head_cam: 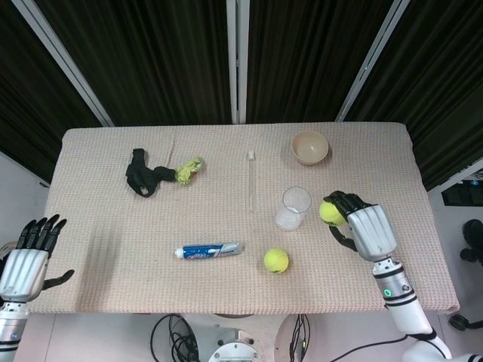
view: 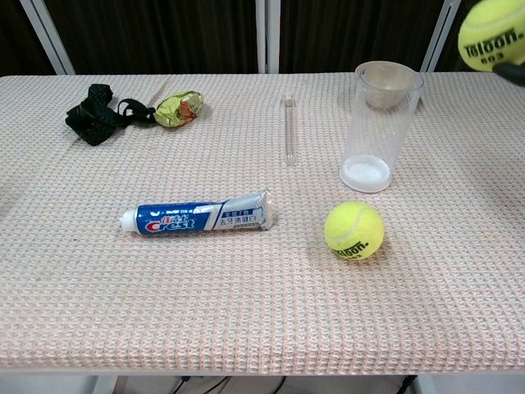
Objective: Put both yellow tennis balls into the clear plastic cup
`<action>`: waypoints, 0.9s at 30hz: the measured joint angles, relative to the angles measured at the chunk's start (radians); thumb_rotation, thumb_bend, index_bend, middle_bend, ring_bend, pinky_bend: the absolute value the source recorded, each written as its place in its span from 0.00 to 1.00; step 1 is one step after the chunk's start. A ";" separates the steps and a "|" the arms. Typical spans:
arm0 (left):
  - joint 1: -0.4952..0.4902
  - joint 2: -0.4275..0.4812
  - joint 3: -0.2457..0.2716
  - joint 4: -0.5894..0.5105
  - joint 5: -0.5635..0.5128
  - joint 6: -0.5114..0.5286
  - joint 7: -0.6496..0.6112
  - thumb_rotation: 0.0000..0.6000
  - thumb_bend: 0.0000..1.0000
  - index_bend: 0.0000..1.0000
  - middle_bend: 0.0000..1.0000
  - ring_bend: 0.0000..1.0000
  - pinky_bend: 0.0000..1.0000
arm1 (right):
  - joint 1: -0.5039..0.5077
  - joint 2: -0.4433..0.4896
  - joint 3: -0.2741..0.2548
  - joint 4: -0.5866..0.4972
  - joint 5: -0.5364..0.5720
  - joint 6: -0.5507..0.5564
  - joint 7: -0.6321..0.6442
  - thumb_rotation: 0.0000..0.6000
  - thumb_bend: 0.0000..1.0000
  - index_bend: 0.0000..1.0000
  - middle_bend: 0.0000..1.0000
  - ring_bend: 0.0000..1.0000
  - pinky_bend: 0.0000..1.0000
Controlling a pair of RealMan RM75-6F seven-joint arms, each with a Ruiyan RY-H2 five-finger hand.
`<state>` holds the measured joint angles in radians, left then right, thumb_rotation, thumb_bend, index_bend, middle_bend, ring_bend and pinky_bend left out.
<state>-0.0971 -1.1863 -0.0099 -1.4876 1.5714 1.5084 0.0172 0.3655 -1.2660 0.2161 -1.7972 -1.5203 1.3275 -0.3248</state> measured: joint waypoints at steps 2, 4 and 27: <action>-0.001 -0.001 -0.001 0.002 -0.004 -0.002 0.000 1.00 0.07 0.04 0.00 0.00 0.00 | 0.028 0.001 0.031 -0.007 0.032 -0.023 -0.020 1.00 0.39 0.79 0.58 0.55 0.76; -0.001 -0.001 -0.002 0.003 -0.005 -0.002 -0.004 1.00 0.07 0.04 0.00 0.00 0.00 | 0.059 -0.001 0.052 -0.009 0.077 -0.059 -0.049 1.00 0.39 0.77 0.55 0.54 0.75; -0.005 -0.003 -0.013 0.017 -0.021 -0.006 0.007 1.00 0.07 0.04 0.00 0.00 0.00 | 0.257 -0.016 0.072 0.010 0.281 -0.281 -0.090 1.00 0.19 0.11 0.17 0.08 0.34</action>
<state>-0.1023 -1.1894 -0.0230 -1.4704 1.5499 1.5024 0.0242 0.6225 -1.2818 0.2876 -1.7875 -1.2391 1.0468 -0.4145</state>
